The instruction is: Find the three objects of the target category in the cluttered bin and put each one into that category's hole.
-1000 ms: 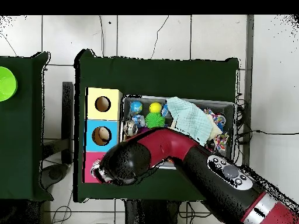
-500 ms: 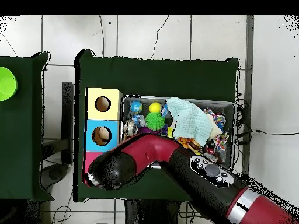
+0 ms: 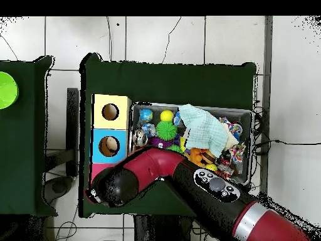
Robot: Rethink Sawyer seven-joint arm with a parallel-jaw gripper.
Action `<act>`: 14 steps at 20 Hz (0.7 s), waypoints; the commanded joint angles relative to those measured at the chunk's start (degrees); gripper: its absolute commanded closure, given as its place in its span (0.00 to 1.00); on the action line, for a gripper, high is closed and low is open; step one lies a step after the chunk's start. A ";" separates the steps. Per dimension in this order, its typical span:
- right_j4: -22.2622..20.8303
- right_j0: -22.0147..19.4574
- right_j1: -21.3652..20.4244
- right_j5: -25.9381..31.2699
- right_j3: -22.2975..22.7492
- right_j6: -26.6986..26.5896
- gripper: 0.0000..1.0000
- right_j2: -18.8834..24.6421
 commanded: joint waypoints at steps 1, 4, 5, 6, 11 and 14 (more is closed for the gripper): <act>-3.28 0.81 -3.73 6.13 -0.40 2.83 1.00 -8.25; -3.85 1.58 -4.12 6.21 -1.14 2.35 1.00 -9.79; -4.43 1.79 -4.03 5.37 -1.37 2.08 1.00 -10.10; -4.78 1.85 -3.85 4.50 -1.44 1.80 1.00 -10.18; -12.12 3.64 -1.77 -6.15 -3.65 1.17 1.00 -11.23; -14.43 4.35 0.10 -10.45 -4.64 1.68 1.00 -11.46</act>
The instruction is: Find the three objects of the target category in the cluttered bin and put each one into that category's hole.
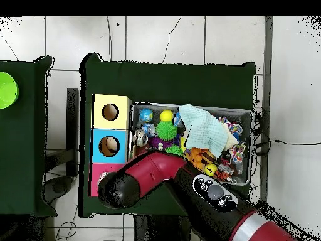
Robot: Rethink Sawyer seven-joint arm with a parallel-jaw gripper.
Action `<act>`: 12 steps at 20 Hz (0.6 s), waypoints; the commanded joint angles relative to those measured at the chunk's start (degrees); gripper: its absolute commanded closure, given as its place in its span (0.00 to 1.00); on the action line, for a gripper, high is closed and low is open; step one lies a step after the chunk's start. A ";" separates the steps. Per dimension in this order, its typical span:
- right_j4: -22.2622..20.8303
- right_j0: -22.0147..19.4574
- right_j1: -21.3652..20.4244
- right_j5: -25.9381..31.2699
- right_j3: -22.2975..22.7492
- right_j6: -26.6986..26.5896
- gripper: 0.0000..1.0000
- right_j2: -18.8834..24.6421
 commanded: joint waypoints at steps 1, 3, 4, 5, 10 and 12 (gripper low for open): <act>-9.32 1.85 4.06 -10.04 -5.70 1.45 1.00 -5.34; -10.73 2.23 5.16 -12.60 -6.41 1.06 1.00 -5.19; -10.96 2.39 5.71 -13.18 -6.64 1.10 1.00 -5.27; -11.56 2.76 6.69 -14.67 -7.23 1.56 1.00 -5.66; -13.27 4.19 8.37 -18.46 -8.52 3.48 1.00 -7.19; -13.06 4.63 8.23 -18.95 -8.65 4.20 1.00 -7.53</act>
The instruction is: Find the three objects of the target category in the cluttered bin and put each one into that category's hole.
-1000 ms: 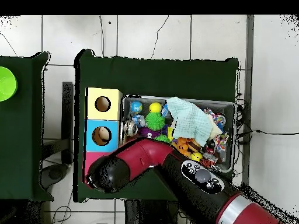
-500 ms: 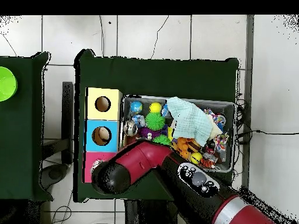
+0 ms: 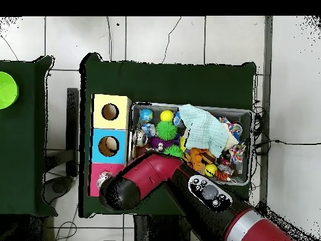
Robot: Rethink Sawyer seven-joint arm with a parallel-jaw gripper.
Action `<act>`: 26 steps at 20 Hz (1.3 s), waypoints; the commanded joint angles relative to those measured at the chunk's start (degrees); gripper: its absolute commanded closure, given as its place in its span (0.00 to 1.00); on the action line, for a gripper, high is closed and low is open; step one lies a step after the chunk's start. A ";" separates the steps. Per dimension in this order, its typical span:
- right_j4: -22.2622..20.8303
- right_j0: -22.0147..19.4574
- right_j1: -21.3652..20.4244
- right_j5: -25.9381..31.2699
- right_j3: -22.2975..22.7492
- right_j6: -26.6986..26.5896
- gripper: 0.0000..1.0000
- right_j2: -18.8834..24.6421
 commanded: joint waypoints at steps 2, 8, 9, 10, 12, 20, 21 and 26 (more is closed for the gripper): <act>-7.75 3.13 7.05 -14.85 -8.18 4.75 1.00 -5.56; -6.19 1.23 7.83 -15.93 -7.23 3.63 1.00 -3.65; -6.23 0.89 8.12 -16.52 -7.16 3.22 1.00 -3.15; -5.83 0.32 8.88 -17.21 -7.02 2.94 1.00 -2.54; -3.90 -0.72 10.51 -17.41 -6.58 2.99 1.00 -1.60; 7.84 -7.72 15.97 -16.47 -2.23 1.92 1.00 7.64; 8.25 -8.84 16.95 -17.86 -1.85 1.67 1.00 9.60; 12.72 -13.97 23.03 -25.75 0.90 6.45 1.00 19.15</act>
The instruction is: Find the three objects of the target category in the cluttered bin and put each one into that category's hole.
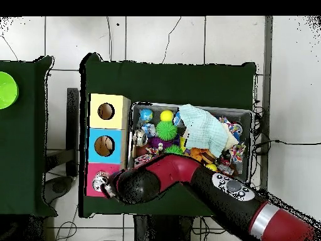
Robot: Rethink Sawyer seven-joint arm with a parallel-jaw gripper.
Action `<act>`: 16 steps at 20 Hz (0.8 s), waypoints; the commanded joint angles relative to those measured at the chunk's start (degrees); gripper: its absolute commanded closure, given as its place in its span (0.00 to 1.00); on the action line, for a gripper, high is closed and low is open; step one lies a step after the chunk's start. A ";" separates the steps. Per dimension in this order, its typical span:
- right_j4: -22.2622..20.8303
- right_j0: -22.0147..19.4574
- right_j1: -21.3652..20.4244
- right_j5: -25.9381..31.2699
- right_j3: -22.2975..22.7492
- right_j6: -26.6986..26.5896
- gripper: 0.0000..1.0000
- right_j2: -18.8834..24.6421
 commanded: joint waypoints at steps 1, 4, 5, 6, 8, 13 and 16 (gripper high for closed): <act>6.35 -3.91 12.62 -20.93 -0.72 7.24 1.00 14.38; 9.13 -7.46 17.89 -22.98 1.60 8.59 1.00 21.25; 9.49 -8.13 19.01 -23.54 2.09 8.82 1.00 22.67; 9.19 -9.18 21.10 -24.53 2.67 8.05 1.00 25.26; 9.10 -10.35 23.50 -24.77 3.25 7.26 1.00 28.39; 10.99 -12.48 25.56 -22.99 4.73 7.76 1.00 30.11; 8.54 -13.74 28.51 -21.38 4.89 4.42 1.00 25.43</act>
